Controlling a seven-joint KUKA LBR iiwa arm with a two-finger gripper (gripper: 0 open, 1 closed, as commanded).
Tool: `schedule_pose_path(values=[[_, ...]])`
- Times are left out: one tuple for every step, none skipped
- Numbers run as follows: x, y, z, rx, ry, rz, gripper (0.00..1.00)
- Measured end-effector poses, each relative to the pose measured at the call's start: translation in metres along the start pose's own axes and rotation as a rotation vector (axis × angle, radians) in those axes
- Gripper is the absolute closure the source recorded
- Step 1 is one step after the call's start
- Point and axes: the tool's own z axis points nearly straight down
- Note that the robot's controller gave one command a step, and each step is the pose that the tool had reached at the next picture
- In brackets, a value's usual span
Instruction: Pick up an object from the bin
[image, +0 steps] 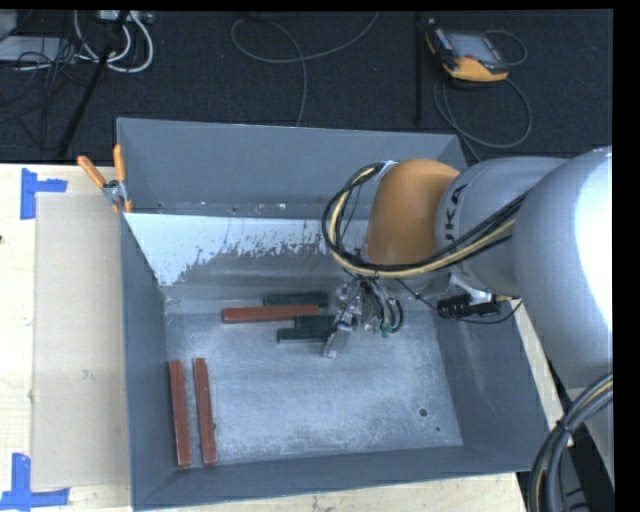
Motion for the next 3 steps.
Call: schedule_pose_path(values=[[0.006,-0.016,-0.126,-0.002,-0.008,-0.088,1.00],[0.008,-0.016,-0.121,-0.001,-0.002,-0.090,0.00],[0.044,-0.058,0.006,0.001,0.009,-0.096,0.00]])
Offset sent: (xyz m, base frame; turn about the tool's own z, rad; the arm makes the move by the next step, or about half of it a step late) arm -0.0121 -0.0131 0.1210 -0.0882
